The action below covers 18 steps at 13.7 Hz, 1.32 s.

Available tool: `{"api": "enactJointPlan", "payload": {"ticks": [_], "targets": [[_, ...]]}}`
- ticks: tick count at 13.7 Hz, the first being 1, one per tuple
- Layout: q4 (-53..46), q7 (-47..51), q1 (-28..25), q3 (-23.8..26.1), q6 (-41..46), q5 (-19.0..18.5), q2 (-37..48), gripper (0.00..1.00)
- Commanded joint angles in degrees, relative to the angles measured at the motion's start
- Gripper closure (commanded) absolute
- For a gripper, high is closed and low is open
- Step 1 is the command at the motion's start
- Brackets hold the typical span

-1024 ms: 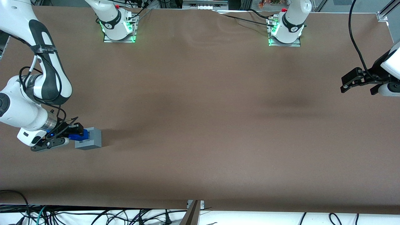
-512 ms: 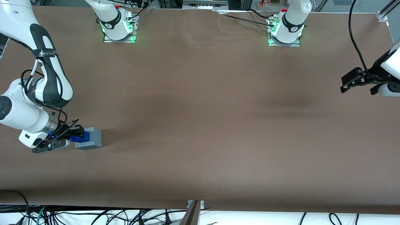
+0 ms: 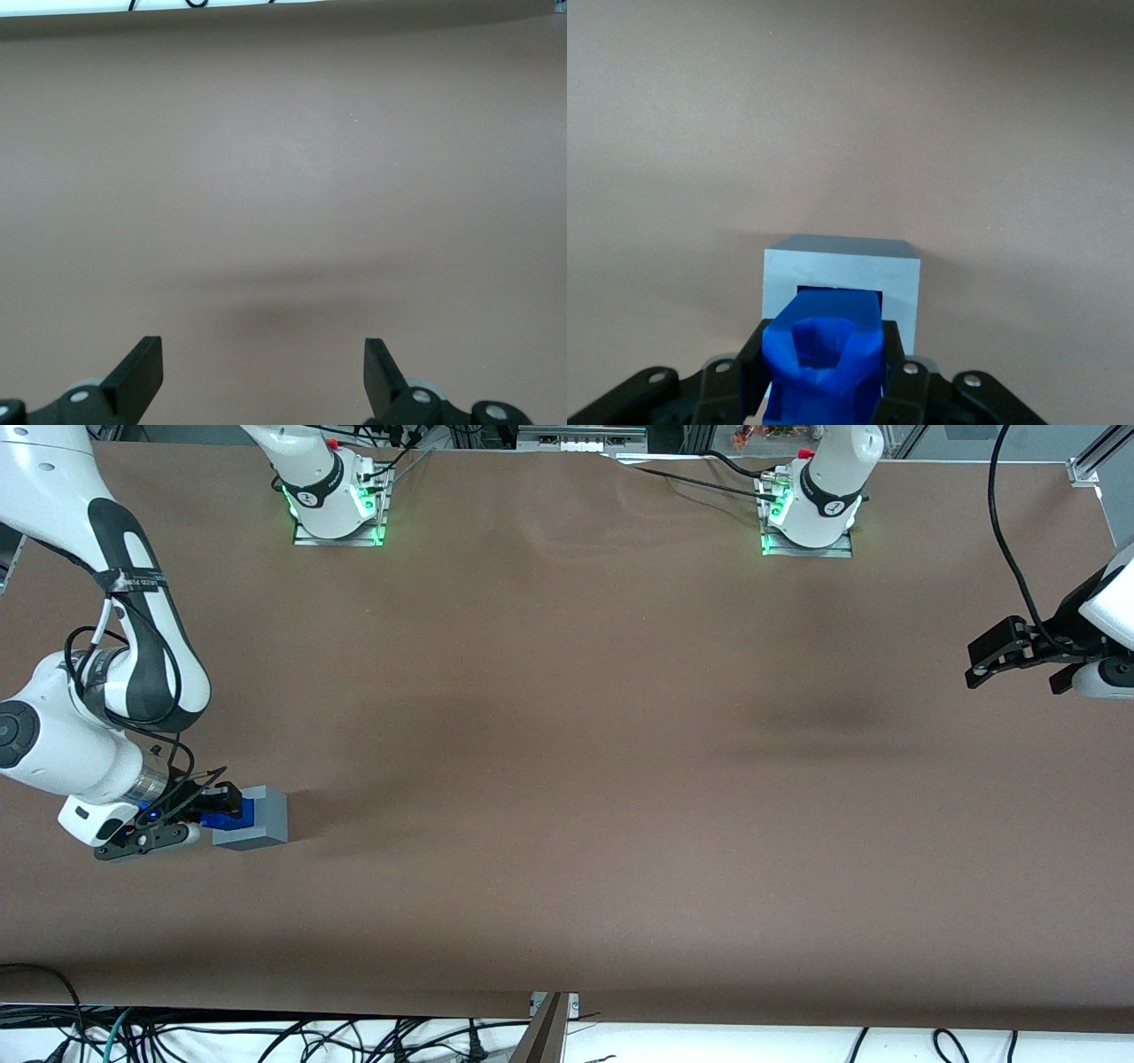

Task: Insert blue part into gray base with right arm
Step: 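Lower the blue cube into the gray frame's opening, then open the right gripper and release the blue cube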

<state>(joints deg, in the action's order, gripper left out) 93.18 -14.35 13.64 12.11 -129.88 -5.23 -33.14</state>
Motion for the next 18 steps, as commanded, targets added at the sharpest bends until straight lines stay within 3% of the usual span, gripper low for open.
{"api": "enactJointPlan", "payload": {"ticks": [1,3,4,5,13,18], "targets": [[-0.81,0.28,0.33,0.29,-1.77,0.83,-1.13,0.74],[-0.54,0.72,0.33,0.29,-2.13,0.83,-1.22,0.26],[-0.54,0.72,0.33,0.20,-2.13,0.83,-1.22,0.09],[-0.54,1.07,0.33,0.20,-2.13,0.83,-1.05,0.01],[-0.81,2.57,0.33,0.55,4.45,0.30,5.97,0.01],[-1.25,7.39,0.33,2.04,22.26,-0.05,17.30,0.01]]}}
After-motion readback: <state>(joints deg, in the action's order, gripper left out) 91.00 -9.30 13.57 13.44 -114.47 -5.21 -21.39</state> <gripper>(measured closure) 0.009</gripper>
